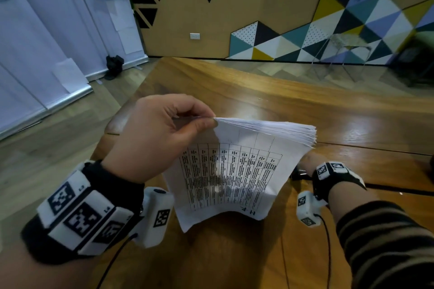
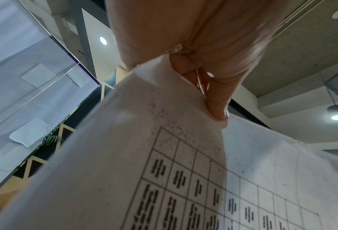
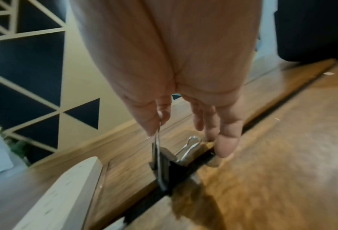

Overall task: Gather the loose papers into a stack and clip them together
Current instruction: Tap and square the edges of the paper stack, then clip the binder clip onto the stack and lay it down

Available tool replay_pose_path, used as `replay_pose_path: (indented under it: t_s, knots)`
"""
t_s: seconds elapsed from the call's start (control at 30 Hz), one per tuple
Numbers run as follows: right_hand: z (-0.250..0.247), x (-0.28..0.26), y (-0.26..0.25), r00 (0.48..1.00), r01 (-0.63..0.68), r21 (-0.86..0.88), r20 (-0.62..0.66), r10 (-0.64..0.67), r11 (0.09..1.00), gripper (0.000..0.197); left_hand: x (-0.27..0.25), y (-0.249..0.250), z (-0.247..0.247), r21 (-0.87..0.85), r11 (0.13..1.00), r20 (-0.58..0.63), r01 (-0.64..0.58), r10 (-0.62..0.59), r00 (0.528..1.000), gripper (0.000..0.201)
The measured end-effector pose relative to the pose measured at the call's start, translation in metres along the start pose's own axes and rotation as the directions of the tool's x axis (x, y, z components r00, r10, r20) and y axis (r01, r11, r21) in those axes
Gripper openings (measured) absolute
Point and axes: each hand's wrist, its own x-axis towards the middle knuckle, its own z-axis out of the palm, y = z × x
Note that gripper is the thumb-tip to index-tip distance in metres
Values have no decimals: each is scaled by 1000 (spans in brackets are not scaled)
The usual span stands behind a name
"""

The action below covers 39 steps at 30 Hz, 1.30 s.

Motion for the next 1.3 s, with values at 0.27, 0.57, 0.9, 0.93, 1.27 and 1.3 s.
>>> replay_pose_path:
  t_s: [0.27, 0.57, 0.9, 0.93, 1.27, 1.3]
  knots:
    - [15, -45, 23, 997, -8, -96, 81, 16, 995, 30, -3, 1, 0, -15, 1000, 16, 16, -16, 1000, 3]
    - [-79, -99, -3, 965, 260, 577, -190, -183, 774, 31, -7, -2, -1, -19, 999, 54, 42, -41, 998, 8]
    - [-115, -267, -97, 519, 802, 550, -445, -730, 236, 37, -9, 5, 0, -25, 998, 80, 66, -64, 995, 19]
    - [-108, -271, -102, 509, 818, 513, -433, -744, 261, 32, -9, 5, 0, -24, 998, 77, 66, -64, 995, 18]
    - [-92, -274, -115, 520, 853, 166, -333, -786, 494, 28, -11, 4, 1, -16, 999, 55, 31, -30, 998, 8]
    - [-95, -277, -117, 520, 850, 94, -311, -795, 519, 27, -11, 4, 2, -10, 1000, 49, 23, -23, 999, 8]
